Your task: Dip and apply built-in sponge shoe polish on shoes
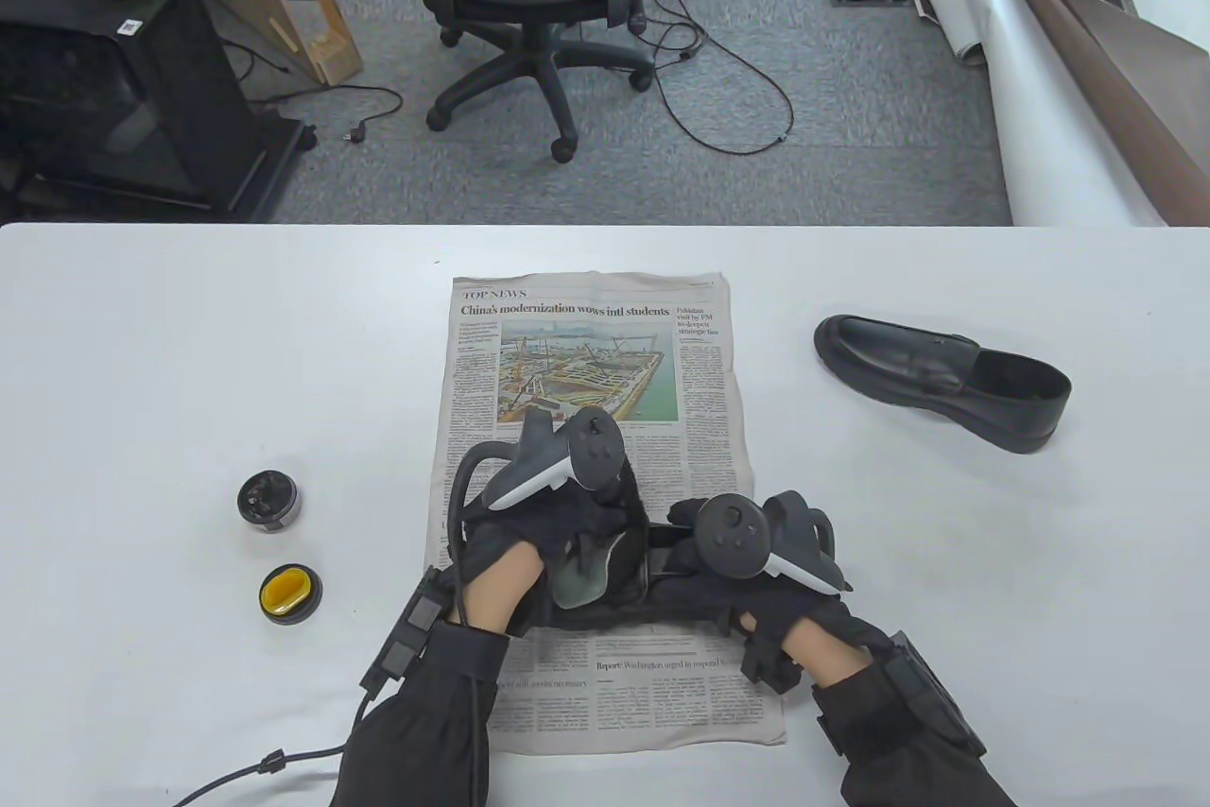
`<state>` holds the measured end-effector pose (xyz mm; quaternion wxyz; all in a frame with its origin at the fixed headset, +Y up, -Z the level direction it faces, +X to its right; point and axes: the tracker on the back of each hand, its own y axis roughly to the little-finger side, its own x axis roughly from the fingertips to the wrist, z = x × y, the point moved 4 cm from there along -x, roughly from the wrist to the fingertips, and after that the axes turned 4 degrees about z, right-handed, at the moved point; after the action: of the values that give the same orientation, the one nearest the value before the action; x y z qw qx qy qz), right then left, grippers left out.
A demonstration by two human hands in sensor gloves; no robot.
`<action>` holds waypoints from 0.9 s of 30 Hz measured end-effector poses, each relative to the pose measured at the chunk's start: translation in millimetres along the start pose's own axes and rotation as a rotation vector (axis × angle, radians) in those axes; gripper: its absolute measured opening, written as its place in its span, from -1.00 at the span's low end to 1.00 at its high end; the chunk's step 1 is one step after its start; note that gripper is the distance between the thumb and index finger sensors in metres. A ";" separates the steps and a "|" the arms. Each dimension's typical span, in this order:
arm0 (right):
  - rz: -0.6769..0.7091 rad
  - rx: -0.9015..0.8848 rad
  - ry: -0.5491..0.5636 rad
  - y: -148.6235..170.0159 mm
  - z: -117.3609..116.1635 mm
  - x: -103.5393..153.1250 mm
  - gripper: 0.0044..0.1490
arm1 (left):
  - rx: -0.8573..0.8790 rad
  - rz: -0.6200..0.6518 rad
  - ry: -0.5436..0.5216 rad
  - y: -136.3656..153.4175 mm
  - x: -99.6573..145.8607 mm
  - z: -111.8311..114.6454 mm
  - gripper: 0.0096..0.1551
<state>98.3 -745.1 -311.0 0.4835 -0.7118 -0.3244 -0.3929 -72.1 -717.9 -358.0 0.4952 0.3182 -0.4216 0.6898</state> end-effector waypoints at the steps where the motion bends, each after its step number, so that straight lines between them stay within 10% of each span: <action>1: 0.000 0.000 0.000 0.0 0.0 0.0 -0.45 | -0.007 -0.010 0.012 3.7 0.0 0.9 -0.44; 15: -0.003 0.000 0.002 0.0 -0.1 0.0 -0.45 | -0.193 -0.253 0.057 81.5 37.3 7.9 -0.44; 27: -0.005 -0.004 0.000 0.4 0.0 0.2 -0.45 | 0.092 0.132 -0.402 -16.8 55.1 -1.6 -0.40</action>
<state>98.7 -745.2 -311.0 0.4813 -0.7119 -0.3253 -0.3947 -73.1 -691.0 -307.0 0.3400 0.4432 -0.4998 0.6620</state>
